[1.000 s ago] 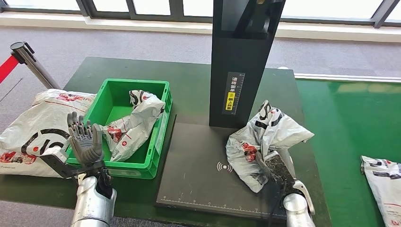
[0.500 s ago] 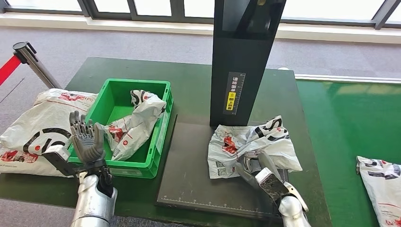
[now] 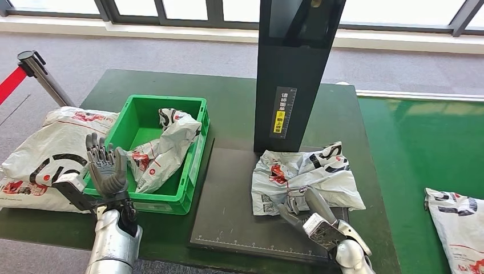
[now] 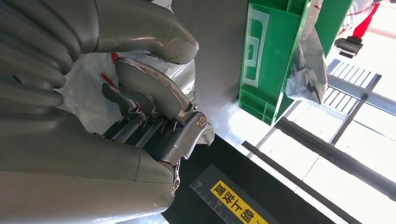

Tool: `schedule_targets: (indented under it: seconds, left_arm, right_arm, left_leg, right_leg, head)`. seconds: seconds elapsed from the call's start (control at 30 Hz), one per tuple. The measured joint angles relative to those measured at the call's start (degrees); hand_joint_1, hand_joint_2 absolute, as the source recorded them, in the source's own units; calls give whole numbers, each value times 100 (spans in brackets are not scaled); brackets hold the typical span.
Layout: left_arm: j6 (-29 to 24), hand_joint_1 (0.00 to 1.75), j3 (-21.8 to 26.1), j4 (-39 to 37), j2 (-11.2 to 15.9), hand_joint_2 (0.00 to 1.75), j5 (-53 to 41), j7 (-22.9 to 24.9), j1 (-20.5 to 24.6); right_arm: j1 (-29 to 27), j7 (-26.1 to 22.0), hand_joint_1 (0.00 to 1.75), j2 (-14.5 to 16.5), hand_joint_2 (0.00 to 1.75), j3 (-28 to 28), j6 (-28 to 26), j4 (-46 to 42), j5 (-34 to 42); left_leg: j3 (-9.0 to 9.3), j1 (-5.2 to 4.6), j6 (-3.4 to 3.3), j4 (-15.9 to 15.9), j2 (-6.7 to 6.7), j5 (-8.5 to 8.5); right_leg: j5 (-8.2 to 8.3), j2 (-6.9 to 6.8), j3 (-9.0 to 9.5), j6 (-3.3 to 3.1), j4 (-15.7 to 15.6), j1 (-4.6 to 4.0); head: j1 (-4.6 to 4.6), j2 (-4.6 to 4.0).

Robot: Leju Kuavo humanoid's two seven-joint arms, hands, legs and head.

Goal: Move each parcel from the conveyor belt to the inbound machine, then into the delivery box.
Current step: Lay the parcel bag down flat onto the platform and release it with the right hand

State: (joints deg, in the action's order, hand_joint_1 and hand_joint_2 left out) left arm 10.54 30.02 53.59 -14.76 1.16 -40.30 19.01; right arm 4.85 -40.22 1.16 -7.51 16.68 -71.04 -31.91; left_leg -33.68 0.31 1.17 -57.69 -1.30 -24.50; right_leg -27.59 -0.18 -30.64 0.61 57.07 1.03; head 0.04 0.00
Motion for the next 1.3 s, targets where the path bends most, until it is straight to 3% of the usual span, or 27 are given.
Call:
schedule_targets:
  seconds: [1.3]
  left_arm:
    - [0, 0, -1, -26, 7, 175, 0, 0, 13]
  right_arm:
    - [-3, 0, 175, -37, 175, -3, -15, -20, 2]
  left_leg:
    - [0, 0, 0, 0, 0, 2]
  right_leg:
    - [1, 0, 0, 0, 0, 0]
  head:
    - [0, 0]
